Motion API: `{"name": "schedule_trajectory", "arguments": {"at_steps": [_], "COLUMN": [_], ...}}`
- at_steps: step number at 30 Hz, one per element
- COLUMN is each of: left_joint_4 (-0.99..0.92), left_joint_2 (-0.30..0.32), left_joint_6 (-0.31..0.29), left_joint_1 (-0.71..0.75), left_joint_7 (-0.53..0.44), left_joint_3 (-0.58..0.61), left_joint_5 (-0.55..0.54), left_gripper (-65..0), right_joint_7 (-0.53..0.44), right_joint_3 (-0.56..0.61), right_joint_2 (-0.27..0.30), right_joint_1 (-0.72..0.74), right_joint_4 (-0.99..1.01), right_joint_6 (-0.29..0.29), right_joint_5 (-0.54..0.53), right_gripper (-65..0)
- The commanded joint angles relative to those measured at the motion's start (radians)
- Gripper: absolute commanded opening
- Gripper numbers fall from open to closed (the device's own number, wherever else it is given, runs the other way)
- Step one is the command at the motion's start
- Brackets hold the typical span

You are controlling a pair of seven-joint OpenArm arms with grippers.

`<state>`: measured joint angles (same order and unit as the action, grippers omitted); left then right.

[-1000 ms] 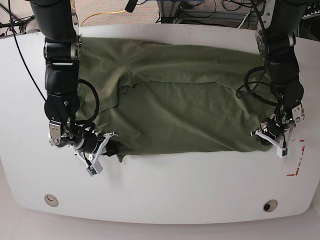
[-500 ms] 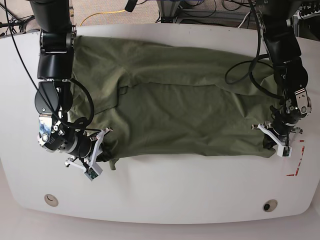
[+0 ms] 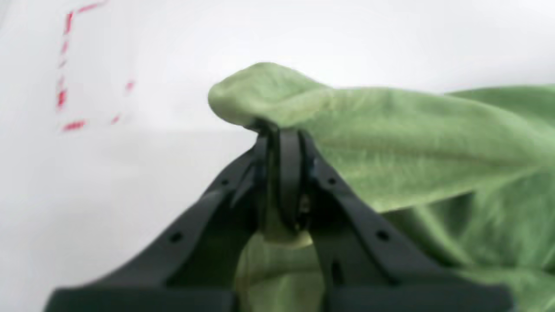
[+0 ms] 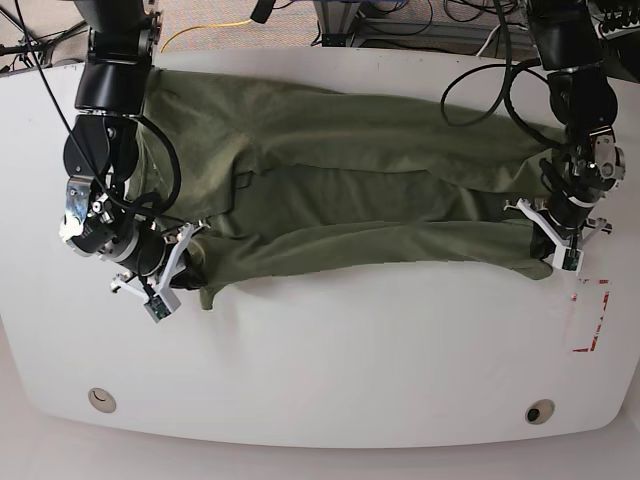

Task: Fold the T-shirt properly
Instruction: 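Hold both hem corners and lift the hem off the table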

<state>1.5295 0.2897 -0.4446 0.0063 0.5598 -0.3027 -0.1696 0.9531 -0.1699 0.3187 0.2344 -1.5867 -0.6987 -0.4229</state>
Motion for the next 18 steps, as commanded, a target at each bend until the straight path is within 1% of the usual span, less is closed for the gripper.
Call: {"name": "schedule_trajectory", "arguments": {"at_steps": [1,2,3,7,10,13,14,16,18], "left_joint_4": [0.029,0.029,0.029,0.029,0.030,0.030,0.030,0.030,0.027], "left_joint_2": [0.012,0.012,0.012,0.012,0.015,0.015,0.015,0.015,0.015], "left_joint_6": [0.003,0.003,0.003,0.003,0.003,0.003,0.003,0.002,0.002], "left_joint_1": [-0.009,-0.007,-0.006,-0.006,0.002,0.008,0.008,0.008,0.008], "left_joint_7": [-0.024,-0.024,-0.024,-0.024,-0.024,-0.024,-0.024,-0.024,-0.024], "left_joint_3": [-0.003,-0.003,-0.003,-0.003,-0.003,-0.003,-0.003,-0.003,-0.003], "left_joint_5": [-0.008,-0.008,-0.008,-0.008,-0.008,-0.008,-0.008,-0.008,-0.008], "left_gripper": [-65.0,-65.0,-65.0,-65.0,-65.0,-65.0,-65.0,-65.0,-65.0], "right_joint_7": [-0.019,-0.024,-0.033,-0.032,-0.003,-0.004,-0.006,-0.027,-0.058], "right_joint_3": [-0.006,-0.006,-0.004,-0.001,-0.004,-0.007,-0.007,-0.009,-0.009], "right_joint_2": [-0.002,-0.010,-0.013,-0.014,-0.013,-0.011,-0.011,-0.011,-0.011], "right_joint_1": [0.024,0.039,0.066,0.095,0.095,0.098,0.101,0.110,0.135], "right_joint_4": [0.045,0.067,0.095,0.170,0.165,0.170,0.174,0.197,0.251], "right_joint_6": [0.001,0.001,0.001,0.001,0.001,0.003,0.004,0.006,0.014], "right_joint_5": [0.005,0.006,0.006,0.005,0.000,0.008,0.008,0.008,0.009], "right_gripper": [-64.4,-63.1,-60.7,-51.8,-43.3,-32.2,-30.0,-24.1,-20.6]}}
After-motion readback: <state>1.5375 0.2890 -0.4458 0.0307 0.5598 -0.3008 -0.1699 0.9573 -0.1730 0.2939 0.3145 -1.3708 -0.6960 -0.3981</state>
